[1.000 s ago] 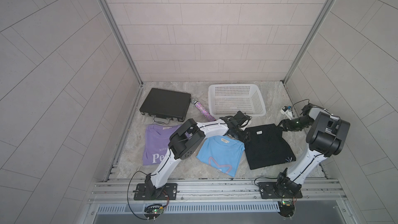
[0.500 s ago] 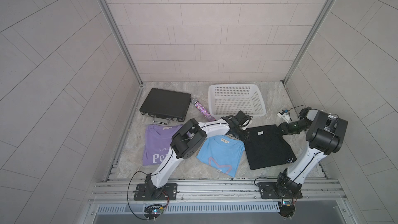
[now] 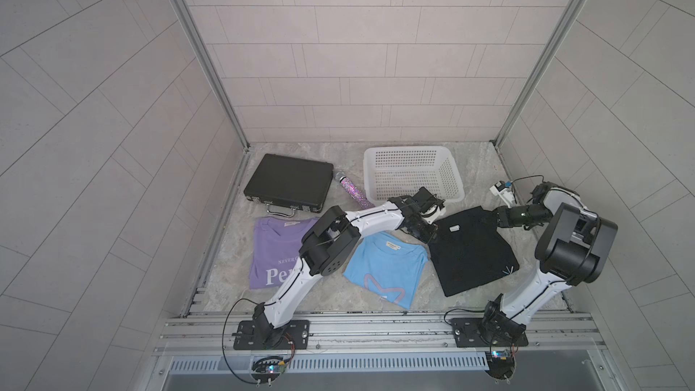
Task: Put the folded t-shirts into the basket
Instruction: Pick up the T-shirt from the center of the board, then place the T-shirt in the bin.
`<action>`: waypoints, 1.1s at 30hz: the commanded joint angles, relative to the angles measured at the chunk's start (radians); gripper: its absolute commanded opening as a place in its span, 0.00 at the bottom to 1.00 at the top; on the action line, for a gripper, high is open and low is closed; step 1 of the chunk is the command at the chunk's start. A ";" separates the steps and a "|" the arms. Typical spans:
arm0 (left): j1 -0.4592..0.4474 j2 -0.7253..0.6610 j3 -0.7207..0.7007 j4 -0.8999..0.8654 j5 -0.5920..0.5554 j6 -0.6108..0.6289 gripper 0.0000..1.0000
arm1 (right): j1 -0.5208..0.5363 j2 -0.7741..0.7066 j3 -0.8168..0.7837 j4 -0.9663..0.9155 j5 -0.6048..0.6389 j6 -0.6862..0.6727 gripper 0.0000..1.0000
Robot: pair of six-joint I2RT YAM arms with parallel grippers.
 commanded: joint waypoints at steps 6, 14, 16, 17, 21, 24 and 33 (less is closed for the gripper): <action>0.016 -0.145 -0.003 -0.076 0.102 0.086 0.00 | -0.044 -0.129 -0.012 -0.076 -0.082 -0.097 0.00; 0.031 -0.254 -0.039 -0.109 0.117 0.119 0.00 | -0.043 -0.225 -0.019 -0.117 -0.164 -0.066 0.00; 0.039 -0.279 -0.044 -0.120 0.116 0.130 0.00 | -0.037 -0.250 -0.014 -0.124 -0.185 -0.041 0.00; 0.045 -0.292 -0.047 -0.125 0.117 0.135 0.00 | -0.032 -0.263 -0.013 -0.122 -0.191 -0.023 0.00; 0.077 -0.347 -0.049 -0.150 0.118 0.151 0.00 | 0.004 -0.332 -0.015 -0.066 -0.220 0.098 0.00; 0.115 -0.385 -0.051 -0.162 0.126 0.153 0.00 | 0.059 -0.394 -0.016 0.037 -0.212 0.247 0.00; 0.275 -0.469 -0.042 -0.193 0.153 0.154 0.00 | 0.295 -0.427 0.058 0.307 -0.088 0.605 0.00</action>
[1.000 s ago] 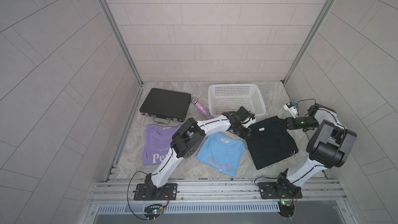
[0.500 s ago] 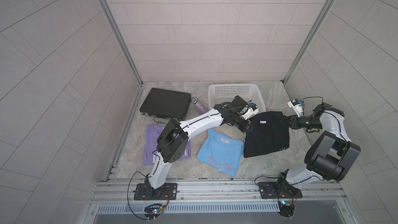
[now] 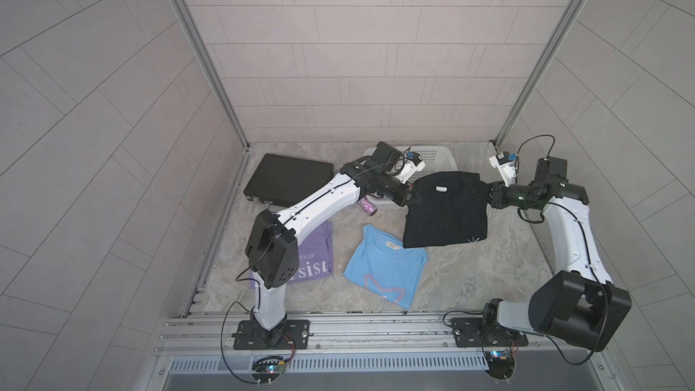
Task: Put the folded t-shirts into the basket
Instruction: Place the T-shirt in the bin.
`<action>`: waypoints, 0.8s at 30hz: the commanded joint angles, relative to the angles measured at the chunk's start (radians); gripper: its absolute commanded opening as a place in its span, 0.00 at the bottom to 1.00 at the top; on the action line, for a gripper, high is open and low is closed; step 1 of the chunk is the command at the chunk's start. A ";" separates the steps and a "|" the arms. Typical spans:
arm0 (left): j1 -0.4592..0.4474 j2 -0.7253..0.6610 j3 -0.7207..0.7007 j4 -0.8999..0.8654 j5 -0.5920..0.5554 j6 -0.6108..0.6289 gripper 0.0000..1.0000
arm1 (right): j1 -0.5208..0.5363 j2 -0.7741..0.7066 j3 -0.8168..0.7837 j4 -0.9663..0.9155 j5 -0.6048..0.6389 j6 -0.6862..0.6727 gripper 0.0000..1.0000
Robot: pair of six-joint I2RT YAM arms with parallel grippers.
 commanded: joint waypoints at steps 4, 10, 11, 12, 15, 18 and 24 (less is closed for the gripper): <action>0.102 -0.039 0.018 -0.022 0.036 0.017 0.00 | 0.117 0.085 0.121 0.175 0.082 0.229 0.00; 0.180 0.043 0.144 -0.077 0.042 0.028 0.00 | 0.183 0.238 0.270 0.232 0.110 0.306 0.00; 0.190 0.065 0.179 -0.091 0.042 0.032 0.00 | 0.195 0.264 0.295 0.236 0.116 0.317 0.00; 0.197 0.085 0.211 -0.106 0.044 0.034 0.00 | 0.207 0.291 0.321 0.241 0.127 0.327 0.00; 0.212 0.152 0.303 -0.156 0.035 0.043 0.00 | 0.237 0.364 0.382 0.261 0.143 0.365 0.00; 0.230 0.206 0.359 -0.172 0.033 0.038 0.00 | 0.258 0.437 0.441 0.264 0.154 0.381 0.00; 0.258 0.289 0.451 -0.196 0.026 0.042 0.00 | 0.276 0.574 0.563 0.212 0.166 0.380 0.00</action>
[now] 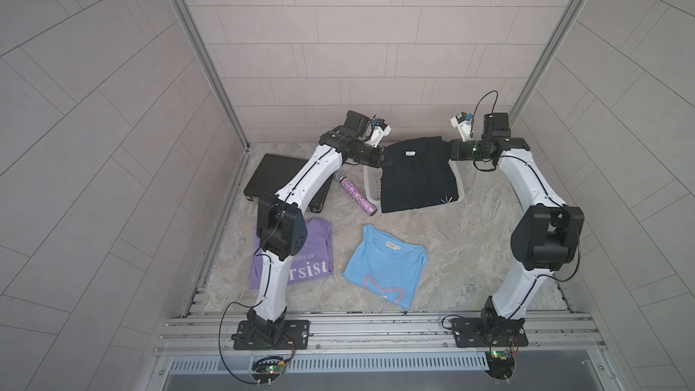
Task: Put the folded t-shirts into the basket
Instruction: Place the T-shirt in the bin.
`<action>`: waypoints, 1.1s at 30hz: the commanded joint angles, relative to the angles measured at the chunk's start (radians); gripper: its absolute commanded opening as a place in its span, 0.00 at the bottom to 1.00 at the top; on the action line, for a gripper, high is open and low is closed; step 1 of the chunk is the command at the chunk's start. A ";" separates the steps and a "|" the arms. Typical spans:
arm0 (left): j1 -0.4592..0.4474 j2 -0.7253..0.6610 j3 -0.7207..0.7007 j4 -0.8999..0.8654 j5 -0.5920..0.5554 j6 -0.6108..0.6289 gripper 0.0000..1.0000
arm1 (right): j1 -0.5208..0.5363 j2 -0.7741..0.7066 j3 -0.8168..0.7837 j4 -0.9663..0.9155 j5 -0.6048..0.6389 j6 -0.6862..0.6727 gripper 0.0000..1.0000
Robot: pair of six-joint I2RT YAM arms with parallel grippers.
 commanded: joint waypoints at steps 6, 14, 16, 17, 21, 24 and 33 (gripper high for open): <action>0.027 0.121 0.117 -0.035 -0.008 0.025 0.00 | 0.011 0.151 0.117 -0.040 0.046 -0.009 0.00; 0.035 0.241 0.192 -0.026 -0.047 0.057 0.00 | 0.010 0.273 0.155 -0.012 0.082 -0.031 0.00; 0.036 0.268 0.204 -0.020 -0.060 0.067 0.00 | 0.011 0.297 0.160 -0.003 0.092 -0.035 0.00; 0.036 0.280 0.208 -0.017 -0.066 0.072 0.00 | 0.012 0.306 0.162 0.002 0.101 -0.037 0.00; 0.036 0.328 0.224 0.005 -0.093 0.080 0.00 | 0.016 0.345 0.165 0.023 0.125 -0.054 0.00; 0.036 0.365 0.249 0.003 -0.098 0.077 0.00 | 0.022 0.366 0.164 0.039 0.145 -0.056 0.00; 0.035 0.433 0.322 -0.012 -0.145 0.105 0.00 | 0.038 0.398 0.173 0.079 0.215 -0.070 0.00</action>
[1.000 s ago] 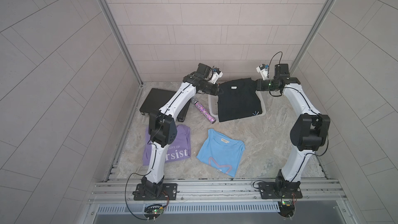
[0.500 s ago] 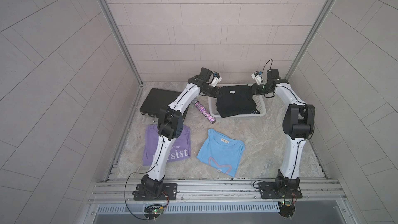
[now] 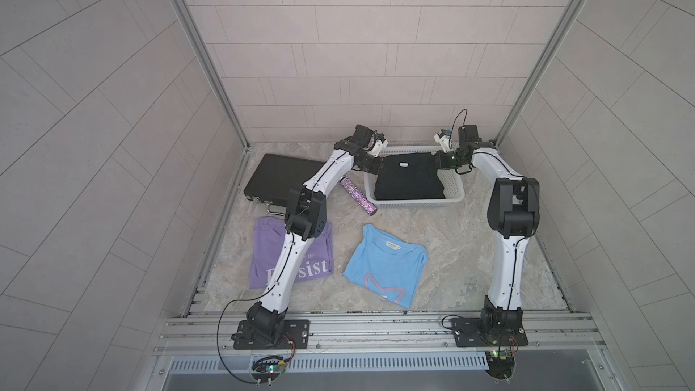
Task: Put the folded t-shirts into the basket
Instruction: Place the T-shirt in the bin.
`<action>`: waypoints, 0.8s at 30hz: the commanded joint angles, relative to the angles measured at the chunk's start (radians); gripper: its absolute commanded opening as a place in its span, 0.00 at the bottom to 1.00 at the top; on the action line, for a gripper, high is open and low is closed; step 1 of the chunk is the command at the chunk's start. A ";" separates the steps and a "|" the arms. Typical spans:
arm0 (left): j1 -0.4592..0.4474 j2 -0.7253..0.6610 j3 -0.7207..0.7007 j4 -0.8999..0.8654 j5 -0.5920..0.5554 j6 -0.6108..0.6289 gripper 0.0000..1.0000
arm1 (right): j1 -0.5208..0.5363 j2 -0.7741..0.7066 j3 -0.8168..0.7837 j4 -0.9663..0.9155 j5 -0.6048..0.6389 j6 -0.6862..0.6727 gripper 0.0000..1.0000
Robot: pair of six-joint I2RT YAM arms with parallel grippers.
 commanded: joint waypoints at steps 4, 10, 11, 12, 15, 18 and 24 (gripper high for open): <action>-0.002 0.034 0.030 -0.009 -0.049 0.017 0.04 | 0.012 0.060 0.075 -0.006 0.101 -0.050 0.05; -0.014 0.041 0.027 -0.016 -0.091 0.025 0.23 | 0.019 0.075 0.093 -0.015 0.152 -0.075 0.19; -0.015 0.039 0.027 -0.016 -0.098 0.026 0.26 | 0.019 0.074 0.095 -0.014 0.154 -0.075 0.21; -0.016 0.036 0.027 -0.016 -0.106 0.026 0.31 | 0.020 0.074 0.097 -0.013 0.157 -0.075 0.23; -0.019 0.027 0.027 -0.014 -0.135 0.025 0.41 | 0.022 0.067 0.101 -0.010 0.168 -0.078 0.28; -0.020 0.013 0.026 -0.015 -0.155 0.025 0.48 | 0.022 0.058 0.105 -0.009 0.173 -0.081 0.34; -0.028 -0.037 0.009 -0.013 -0.204 0.038 0.54 | 0.022 0.017 0.108 -0.011 0.189 -0.096 0.46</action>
